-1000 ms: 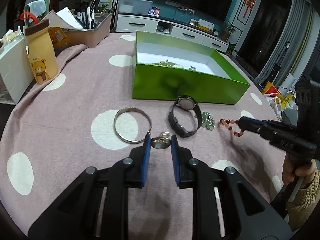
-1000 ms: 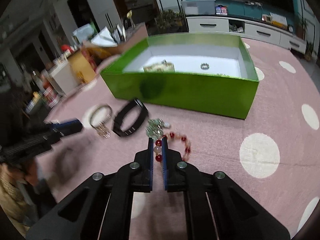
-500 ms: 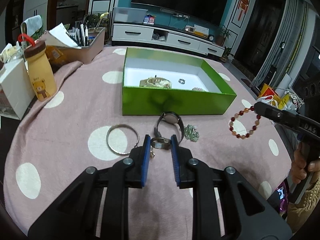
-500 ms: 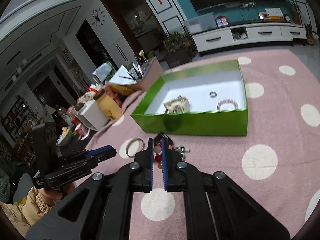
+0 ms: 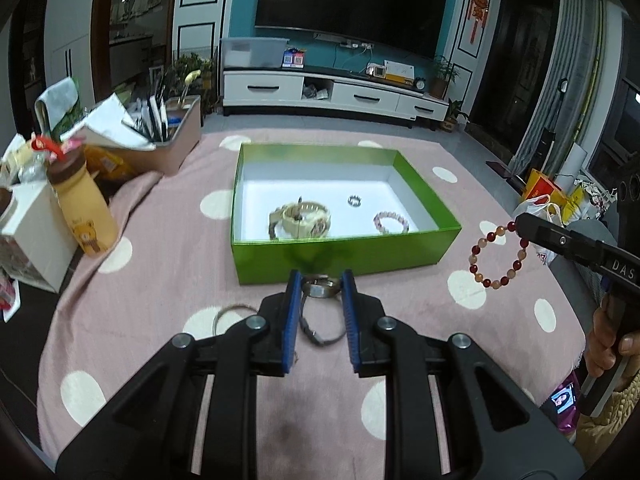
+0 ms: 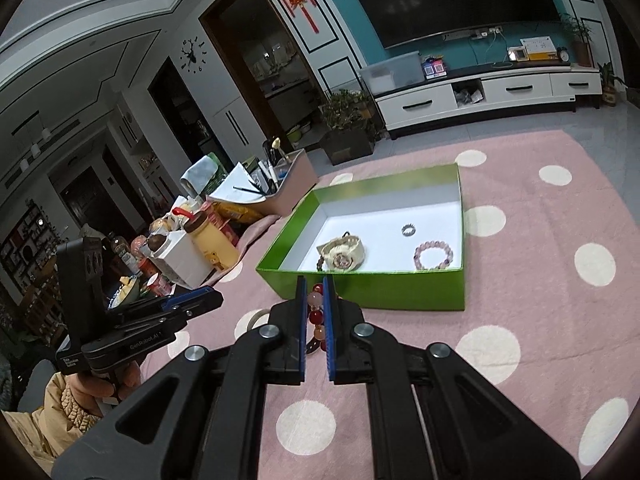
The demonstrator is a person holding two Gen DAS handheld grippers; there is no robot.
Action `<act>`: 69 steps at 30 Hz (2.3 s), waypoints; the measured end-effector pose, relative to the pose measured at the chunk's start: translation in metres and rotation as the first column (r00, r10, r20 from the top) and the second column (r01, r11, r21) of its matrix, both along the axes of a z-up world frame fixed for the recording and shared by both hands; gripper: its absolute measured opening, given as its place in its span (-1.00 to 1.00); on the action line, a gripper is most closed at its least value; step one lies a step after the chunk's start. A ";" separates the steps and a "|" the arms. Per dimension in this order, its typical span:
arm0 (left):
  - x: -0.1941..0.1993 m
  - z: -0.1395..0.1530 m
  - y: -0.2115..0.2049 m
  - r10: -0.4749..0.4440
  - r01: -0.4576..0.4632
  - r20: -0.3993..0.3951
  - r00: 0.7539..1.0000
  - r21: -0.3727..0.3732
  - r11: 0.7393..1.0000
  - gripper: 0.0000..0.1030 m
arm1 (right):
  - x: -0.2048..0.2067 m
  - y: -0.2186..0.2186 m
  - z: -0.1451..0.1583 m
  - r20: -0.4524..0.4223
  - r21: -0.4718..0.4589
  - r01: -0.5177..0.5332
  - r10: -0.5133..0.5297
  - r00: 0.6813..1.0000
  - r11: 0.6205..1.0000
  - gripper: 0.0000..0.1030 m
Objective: Organize jewelry
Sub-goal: 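Carry the silver ring and red-pink bracelet over the green box with both tools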
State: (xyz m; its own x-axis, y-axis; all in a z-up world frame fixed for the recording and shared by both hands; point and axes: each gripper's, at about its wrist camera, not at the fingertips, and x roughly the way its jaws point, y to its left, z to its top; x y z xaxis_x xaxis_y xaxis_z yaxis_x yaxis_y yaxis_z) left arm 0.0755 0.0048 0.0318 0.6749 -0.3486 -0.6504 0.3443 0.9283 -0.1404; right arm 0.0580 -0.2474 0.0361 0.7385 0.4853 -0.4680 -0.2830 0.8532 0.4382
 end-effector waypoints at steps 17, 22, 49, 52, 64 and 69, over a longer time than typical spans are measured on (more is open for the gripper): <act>0.031 0.038 -0.025 -0.024 0.021 0.077 0.997 0.035 0.999 -0.61 | 0.020 -0.013 0.022 0.055 -0.018 0.028 -0.027 0.998 0.999 -0.86; 0.045 0.042 -0.034 -0.027 0.024 0.080 0.996 0.044 0.999 -0.61 | 0.028 -0.016 0.026 0.064 -0.020 0.032 -0.030 0.997 0.999 -0.86; 0.130 0.023 -0.070 -0.029 0.027 0.032 0.999 0.057 0.998 -0.61 | 0.096 -0.023 0.014 0.047 -0.028 0.059 -0.057 0.997 0.998 -0.86; 0.139 0.018 -0.072 -0.025 0.023 0.022 0.999 0.061 0.998 -0.61 | 0.106 -0.023 0.011 0.039 -0.033 0.059 -0.058 0.998 0.998 -0.86; 0.181 -0.011 -0.085 -0.021 0.024 -0.057 0.998 0.064 0.998 -0.61 | 0.137 -0.016 -0.014 -0.027 -0.059 0.063 -0.065 0.998 0.996 -0.86; 0.198 -0.027 -0.091 -0.027 0.032 -0.115 0.993 0.047 0.998 -0.61 | 0.152 -0.015 -0.026 -0.061 -0.065 0.066 -0.070 0.996 0.996 -0.86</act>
State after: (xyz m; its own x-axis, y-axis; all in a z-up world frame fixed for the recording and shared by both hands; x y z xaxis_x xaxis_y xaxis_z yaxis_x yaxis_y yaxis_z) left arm 0.2733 -0.0866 0.0045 0.5852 -0.3335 -0.7392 0.3561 0.9246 -0.1353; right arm 0.2096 -0.2623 0.0105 0.7369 0.4028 -0.5429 -0.1964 0.8960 0.3982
